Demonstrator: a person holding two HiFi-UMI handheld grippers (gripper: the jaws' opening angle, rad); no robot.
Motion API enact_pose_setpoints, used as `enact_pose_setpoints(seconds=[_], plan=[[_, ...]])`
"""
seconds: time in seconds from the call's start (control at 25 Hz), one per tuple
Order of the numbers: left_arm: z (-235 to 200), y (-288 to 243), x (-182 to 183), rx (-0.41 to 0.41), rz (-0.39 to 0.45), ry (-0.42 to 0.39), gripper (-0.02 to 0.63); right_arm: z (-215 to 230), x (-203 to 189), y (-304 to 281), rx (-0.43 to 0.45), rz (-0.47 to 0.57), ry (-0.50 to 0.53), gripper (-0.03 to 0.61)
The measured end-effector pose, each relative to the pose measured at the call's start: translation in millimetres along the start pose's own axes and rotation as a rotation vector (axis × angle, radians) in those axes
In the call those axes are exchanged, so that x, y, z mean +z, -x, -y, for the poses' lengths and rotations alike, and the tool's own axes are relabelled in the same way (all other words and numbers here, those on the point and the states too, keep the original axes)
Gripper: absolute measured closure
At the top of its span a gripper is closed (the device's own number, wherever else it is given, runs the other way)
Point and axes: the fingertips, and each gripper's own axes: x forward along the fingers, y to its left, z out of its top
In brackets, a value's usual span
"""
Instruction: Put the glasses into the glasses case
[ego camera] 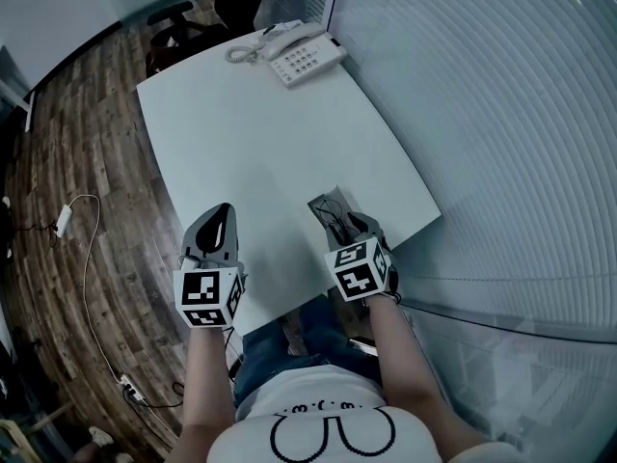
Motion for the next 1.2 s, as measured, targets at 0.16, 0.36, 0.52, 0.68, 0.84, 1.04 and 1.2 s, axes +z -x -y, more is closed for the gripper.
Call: enact_pose_setpoints(seconds=[0.16,0.36,0.52,0.68,0.84,1.04,1.2], plan=[[0,5,11,-0.045,0.03,-0.015,0.597,8,16,26,-0.018,0.101,-0.109,0.407],[-7,23,27,-0.107,0.08,-0.042,0.597,11,37,76,-0.09,0.248,-0.178,0.536],[-16,39,38,-0.163,0.113,-0.07,0.597,10,53,125,-0.193,0.369,-0.227,0.566],[-18,59,50,-0.226,0.154,-0.089,0.595,-6,58,174,-0.303,0.462,-0.253,0.567],[-9,71,66,-0.269,0.203,-0.098,0.595,-17,55,206,-0.373,0.512,-0.251,0.568],[11,86,86,-0.302,0.262,-0.111,0.595,-11,46,240,-0.437,0.536,-0.249,0.568],[28,98,101,-0.311,0.295,-0.114,0.597,-7,39,273,-0.471,0.576,-0.252,0.568]])
